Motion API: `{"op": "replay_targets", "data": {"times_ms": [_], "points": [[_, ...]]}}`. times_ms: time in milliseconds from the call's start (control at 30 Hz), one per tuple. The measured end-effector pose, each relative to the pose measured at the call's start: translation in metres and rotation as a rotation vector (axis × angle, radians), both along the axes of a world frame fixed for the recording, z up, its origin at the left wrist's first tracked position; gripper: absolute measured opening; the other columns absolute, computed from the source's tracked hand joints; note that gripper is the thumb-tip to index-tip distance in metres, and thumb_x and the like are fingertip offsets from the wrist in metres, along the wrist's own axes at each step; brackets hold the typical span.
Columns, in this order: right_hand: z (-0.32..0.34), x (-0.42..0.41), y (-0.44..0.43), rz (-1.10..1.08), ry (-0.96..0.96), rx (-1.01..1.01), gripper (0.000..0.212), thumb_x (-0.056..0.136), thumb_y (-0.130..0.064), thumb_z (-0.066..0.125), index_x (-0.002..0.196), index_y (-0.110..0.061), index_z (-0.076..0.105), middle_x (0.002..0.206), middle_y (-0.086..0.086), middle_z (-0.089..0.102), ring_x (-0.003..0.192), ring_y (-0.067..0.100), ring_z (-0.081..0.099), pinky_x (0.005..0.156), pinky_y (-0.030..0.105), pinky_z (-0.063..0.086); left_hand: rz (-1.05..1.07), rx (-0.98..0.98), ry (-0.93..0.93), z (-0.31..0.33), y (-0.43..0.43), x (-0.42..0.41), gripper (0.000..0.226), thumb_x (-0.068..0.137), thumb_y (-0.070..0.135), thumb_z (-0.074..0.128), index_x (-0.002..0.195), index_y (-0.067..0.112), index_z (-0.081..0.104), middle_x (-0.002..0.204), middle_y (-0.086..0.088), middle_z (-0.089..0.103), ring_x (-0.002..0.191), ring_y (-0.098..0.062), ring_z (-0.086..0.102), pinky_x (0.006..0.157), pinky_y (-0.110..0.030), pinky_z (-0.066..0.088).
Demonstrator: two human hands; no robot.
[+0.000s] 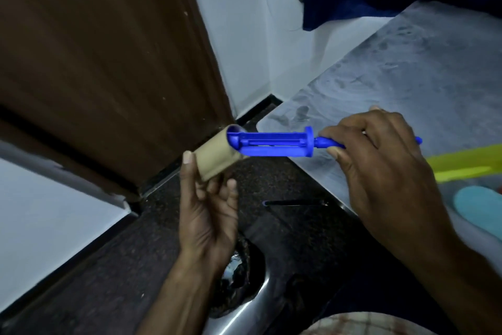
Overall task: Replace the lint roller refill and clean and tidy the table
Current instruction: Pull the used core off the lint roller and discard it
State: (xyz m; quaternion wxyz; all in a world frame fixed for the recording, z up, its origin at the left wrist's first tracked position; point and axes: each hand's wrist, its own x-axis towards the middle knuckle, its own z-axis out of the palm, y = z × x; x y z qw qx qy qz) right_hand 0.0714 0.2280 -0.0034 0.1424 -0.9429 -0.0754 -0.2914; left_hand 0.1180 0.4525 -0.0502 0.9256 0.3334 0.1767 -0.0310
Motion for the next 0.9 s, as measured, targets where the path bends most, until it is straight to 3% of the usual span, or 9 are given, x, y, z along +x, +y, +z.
{"op": "replay_targets", "data": {"times_ms": [133, 233, 367, 467, 600, 733, 900], "points": [[-0.005, 0.001, 0.004, -0.01, 0.005, 0.008, 0.024, 0.103, -0.01, 0.05, 0.117, -0.006, 0.07, 0.112, 0.012, 0.063, 0.102, 0.037, 0.055, 0.117, 0.046, 0.037, 0.02, -0.093, 0.127, -0.001, -0.006, 0.0, 0.047, 0.087, 0.047, 0.074, 0.12, 0.014, 0.072, 0.095, -0.004, 0.069, 0.068, -0.008, 0.061, 0.053, -0.014, 0.058], [-0.006, 0.0, 0.011, -0.043, -0.012, -0.006, 0.025, 0.104, -0.01, 0.051, 0.117, -0.004, 0.071, 0.111, 0.015, 0.064, 0.102, 0.04, 0.057, 0.115, 0.052, 0.039, 0.098, -0.117, 0.188, -0.008, -0.005, 0.002, 0.064, 0.088, 0.048, 0.073, 0.14, 0.012, 0.063, 0.103, -0.004, 0.068, 0.07, -0.008, 0.059, 0.052, -0.015, 0.058], [-0.003, 0.0, 0.016, -0.066, -0.076, 0.017, 0.023, 0.104, -0.008, 0.053, 0.117, -0.001, 0.071, 0.111, 0.019, 0.063, 0.099, 0.039, 0.053, 0.108, 0.052, 0.043, 0.181, -0.136, 0.209, -0.019, 0.012, 0.007, 0.05, 0.093, 0.049, 0.072, 0.125, 0.011, 0.064, 0.09, -0.003, 0.07, 0.067, -0.008, 0.061, 0.052, -0.015, 0.058], [-0.001, 0.003, 0.017, -0.033, -0.086, 0.024, 0.022, 0.104, -0.007, 0.053, 0.115, 0.001, 0.071, 0.11, 0.019, 0.063, 0.095, 0.038, 0.053, 0.095, 0.048, 0.044, 0.196, -0.102, 0.192, -0.035, 0.03, 0.008, 0.053, 0.09, 0.051, 0.075, 0.124, 0.012, 0.065, 0.092, -0.001, 0.07, 0.067, -0.008, 0.063, 0.053, -0.016, 0.058], [-0.004, 0.006, 0.03, 0.079, -0.071, 0.029, 0.024, 0.105, -0.007, 0.052, 0.113, 0.002, 0.072, 0.108, 0.02, 0.064, 0.095, 0.042, 0.057, 0.11, 0.053, 0.043, 0.269, 0.049, 0.25, -0.081, 0.052, 0.006, 0.043, 0.094, 0.052, 0.072, 0.122, 0.019, 0.069, 0.094, 0.002, 0.074, 0.07, -0.007, 0.07, 0.06, -0.019, 0.059], [-0.011, 0.007, 0.046, 0.155, -0.082, 0.044, 0.019, 0.101, -0.002, 0.059, 0.112, 0.004, 0.073, 0.108, 0.02, 0.067, 0.098, 0.039, 0.06, 0.11, 0.055, 0.043, 0.388, 0.171, 0.43, -0.154, 0.086, 0.0, 0.021, 0.1, 0.039, 0.068, 0.109, 0.02, 0.071, 0.106, -0.007, 0.068, 0.091, -0.016, 0.068, 0.064, -0.023, 0.061], [-0.026, 0.004, 0.057, 0.199, -0.049, -0.013, 0.019, 0.1, -0.001, 0.061, 0.114, 0.003, 0.073, 0.109, 0.019, 0.067, 0.102, 0.031, 0.06, 0.11, 0.054, 0.044, 0.479, 0.246, 0.633, -0.223, 0.126, -0.015, 0.021, 0.099, 0.032, 0.071, 0.11, 0.014, 0.067, 0.117, -0.012, 0.068, 0.085, -0.017, 0.069, 0.066, -0.026, 0.061]]}}
